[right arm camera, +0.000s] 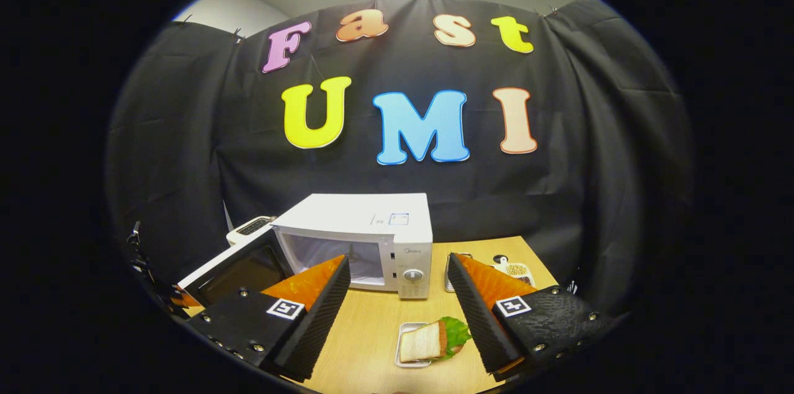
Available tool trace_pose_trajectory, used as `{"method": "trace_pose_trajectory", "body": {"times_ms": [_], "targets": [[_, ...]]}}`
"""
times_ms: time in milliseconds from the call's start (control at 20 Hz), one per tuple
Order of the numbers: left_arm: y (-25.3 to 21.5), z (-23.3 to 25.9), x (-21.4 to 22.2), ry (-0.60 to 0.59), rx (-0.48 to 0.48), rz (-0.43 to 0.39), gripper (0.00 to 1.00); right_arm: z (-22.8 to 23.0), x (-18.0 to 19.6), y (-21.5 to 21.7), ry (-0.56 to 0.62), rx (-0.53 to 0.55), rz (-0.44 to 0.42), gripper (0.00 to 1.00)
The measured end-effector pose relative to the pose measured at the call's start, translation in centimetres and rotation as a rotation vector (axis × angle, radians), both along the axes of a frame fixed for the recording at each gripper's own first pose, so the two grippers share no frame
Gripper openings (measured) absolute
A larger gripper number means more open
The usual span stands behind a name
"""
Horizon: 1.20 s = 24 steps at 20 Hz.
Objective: Open the microwave oven with the left hand, put the food in, and close the microwave oven.
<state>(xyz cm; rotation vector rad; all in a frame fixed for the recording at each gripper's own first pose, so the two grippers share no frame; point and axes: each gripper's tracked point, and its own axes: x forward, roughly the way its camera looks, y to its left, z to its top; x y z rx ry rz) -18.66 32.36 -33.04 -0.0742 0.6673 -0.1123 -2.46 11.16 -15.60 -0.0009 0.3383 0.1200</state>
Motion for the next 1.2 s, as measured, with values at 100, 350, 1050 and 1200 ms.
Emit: {"method": "trace_pose_trajectory", "body": {"times_ms": [100, 350, 1050, 1200], "targets": [[0.8, 0.0, -0.3, -0.012, -0.01, 0.028, 0.37, -1.6, 0.1, -0.7, 0.044, 0.0, -0.01, 0.96], [2.6, 2.3, -2.7, -0.05, 0.035, 0.107, 0.47, -5.7, 0.4, -3.4, 0.137, -0.008, -0.029, 0.96], [-12.9, 30.0, 6.9, -0.581, 0.1, 0.252, 0.94, -22.0, -1.2, -8.5, 0.564, 0.197, -0.012, 0.94], [-17.2, 31.2, 9.7, -0.595, 0.097, 0.207, 0.94, -24.4, -1.1, -8.7, 0.642, 0.237, -0.018, 0.97]]}}
